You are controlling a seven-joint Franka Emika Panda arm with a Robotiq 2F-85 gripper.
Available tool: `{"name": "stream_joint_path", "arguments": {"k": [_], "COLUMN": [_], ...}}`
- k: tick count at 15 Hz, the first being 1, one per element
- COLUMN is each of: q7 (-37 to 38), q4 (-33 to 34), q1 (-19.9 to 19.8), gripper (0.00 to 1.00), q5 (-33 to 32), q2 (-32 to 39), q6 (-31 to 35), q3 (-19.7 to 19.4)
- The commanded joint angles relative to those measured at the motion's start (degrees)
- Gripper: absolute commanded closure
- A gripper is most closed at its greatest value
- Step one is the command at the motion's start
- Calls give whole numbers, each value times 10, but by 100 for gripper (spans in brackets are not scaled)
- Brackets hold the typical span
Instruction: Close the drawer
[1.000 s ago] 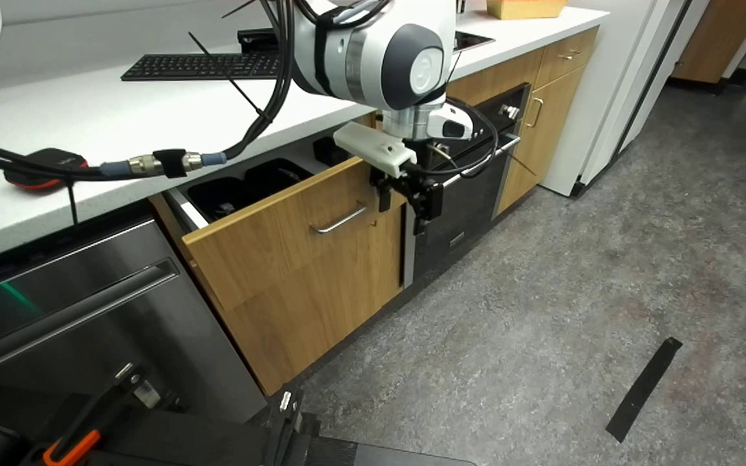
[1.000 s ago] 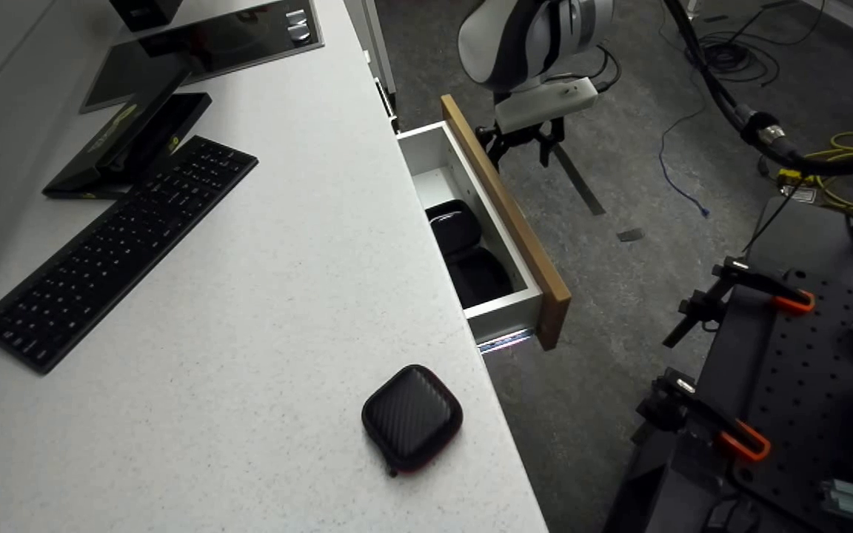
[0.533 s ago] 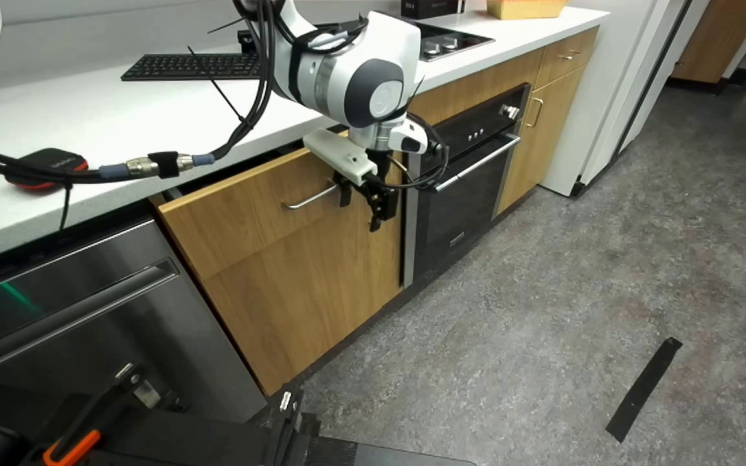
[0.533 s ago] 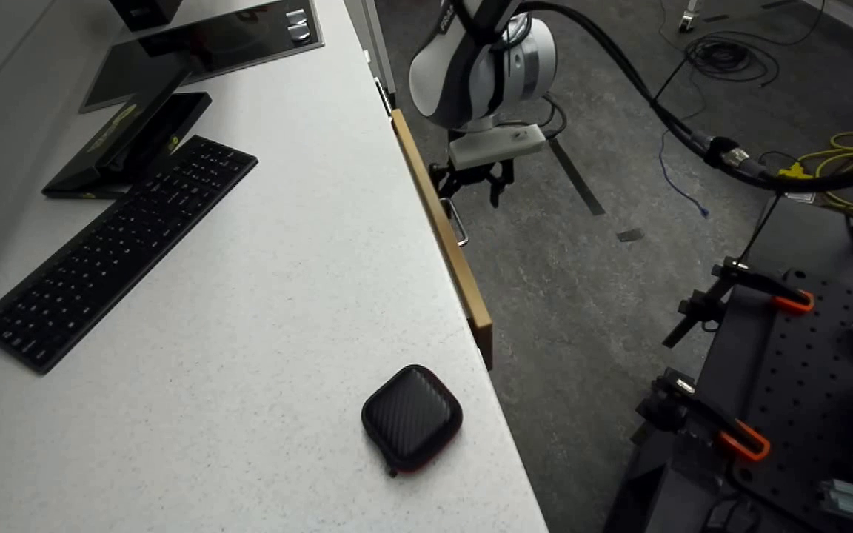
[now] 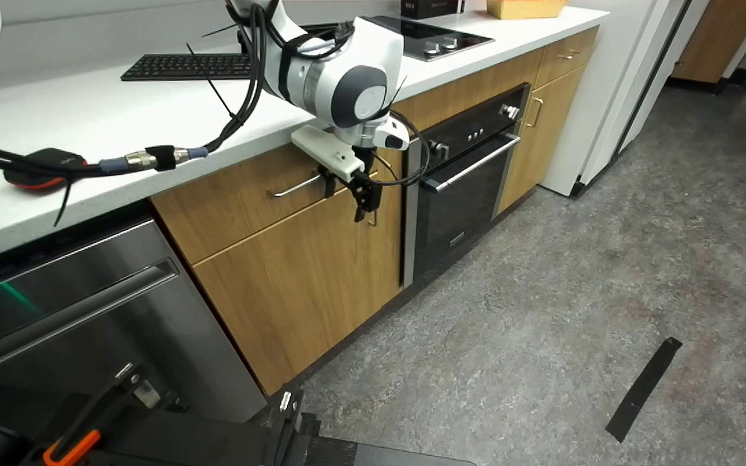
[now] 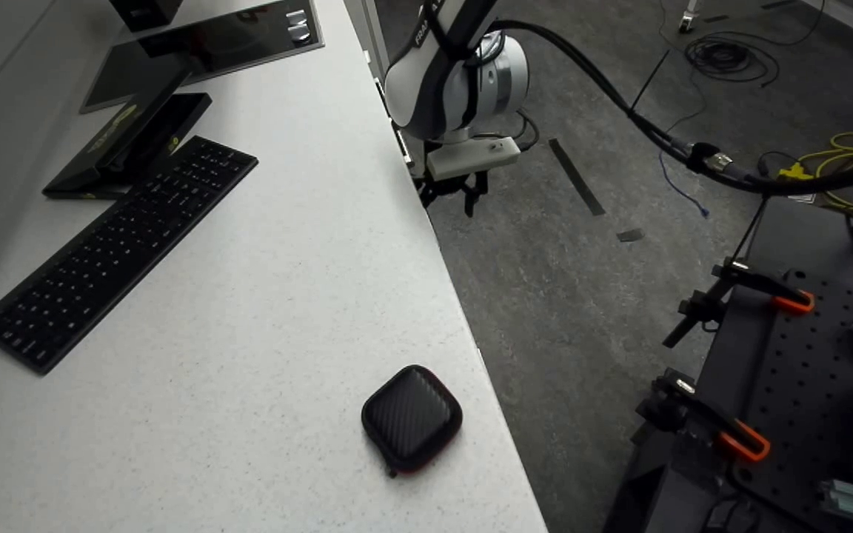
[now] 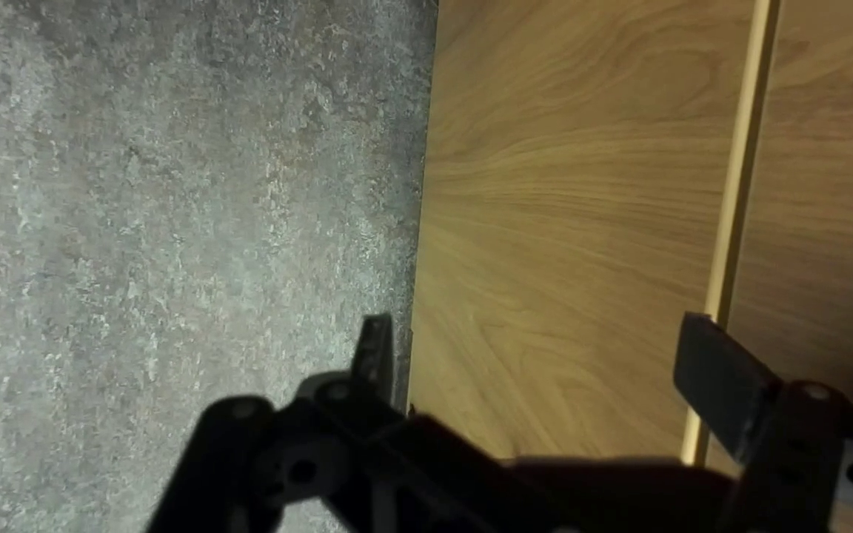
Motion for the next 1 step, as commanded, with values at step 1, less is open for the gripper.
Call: {"name": "stream_joint_path", "arguments": {"k": [1], "q7": [-7], "q4": [4], "q1": [8], "gripper": [0], "q5": [11], "q2": [1], "q6": [-4], "q3": [-9]}}
